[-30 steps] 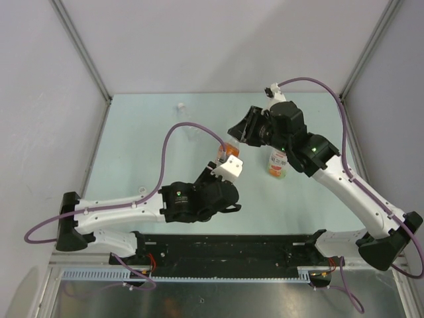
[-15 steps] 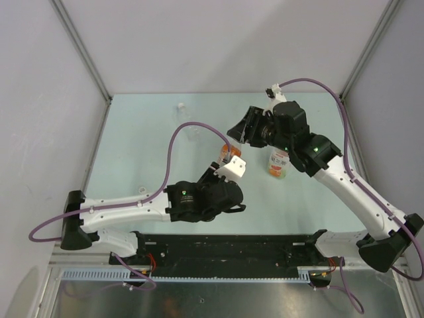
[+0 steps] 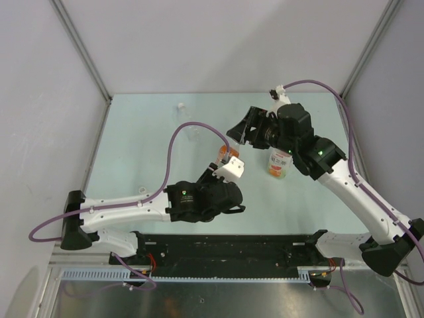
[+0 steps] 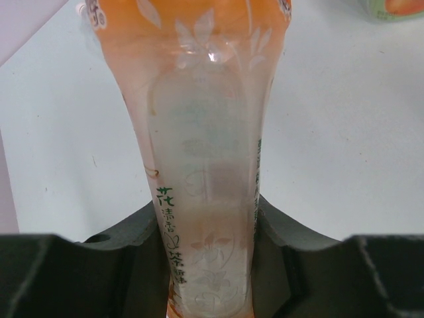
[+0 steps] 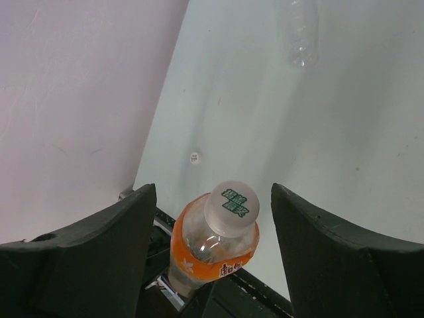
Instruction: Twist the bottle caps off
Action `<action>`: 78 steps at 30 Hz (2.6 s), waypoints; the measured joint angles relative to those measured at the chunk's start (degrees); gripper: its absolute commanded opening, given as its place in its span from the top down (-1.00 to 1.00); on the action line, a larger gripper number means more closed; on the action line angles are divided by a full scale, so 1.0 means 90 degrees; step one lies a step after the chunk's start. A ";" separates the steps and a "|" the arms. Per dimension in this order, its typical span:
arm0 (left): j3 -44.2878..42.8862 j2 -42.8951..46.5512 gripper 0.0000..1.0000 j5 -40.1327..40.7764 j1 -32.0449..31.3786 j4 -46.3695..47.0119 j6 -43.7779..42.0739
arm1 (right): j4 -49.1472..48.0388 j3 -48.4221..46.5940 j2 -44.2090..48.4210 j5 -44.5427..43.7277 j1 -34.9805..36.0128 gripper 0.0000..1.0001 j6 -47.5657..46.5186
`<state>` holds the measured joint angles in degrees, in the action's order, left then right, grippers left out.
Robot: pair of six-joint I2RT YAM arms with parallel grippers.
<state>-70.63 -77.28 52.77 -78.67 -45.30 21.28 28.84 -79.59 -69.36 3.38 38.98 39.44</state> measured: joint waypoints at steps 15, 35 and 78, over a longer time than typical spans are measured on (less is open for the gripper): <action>-0.0087 0.0000 1.00 0.0002 -0.0034 -0.0131 0.0141 | -0.0002 0.0248 -0.0039 -0.0107 0.0002 -0.17 0.0070; -0.0245 -0.0083 1.00 -0.0104 -0.0053 -0.0170 0.0245 | -0.0469 0.0542 0.0117 0.0058 0.0017 1.00 0.0126; 0.1455 0.2399 1.00 -0.6215 0.0998 0.3740 -0.0478 | -0.6664 0.3021 0.1780 0.4855 -0.2004 -0.78 0.1447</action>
<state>-57.54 -55.68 -3.16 -69.69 -11.64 16.97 -31.14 -52.40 -53.34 47.07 20.95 52.47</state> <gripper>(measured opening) 0.447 0.649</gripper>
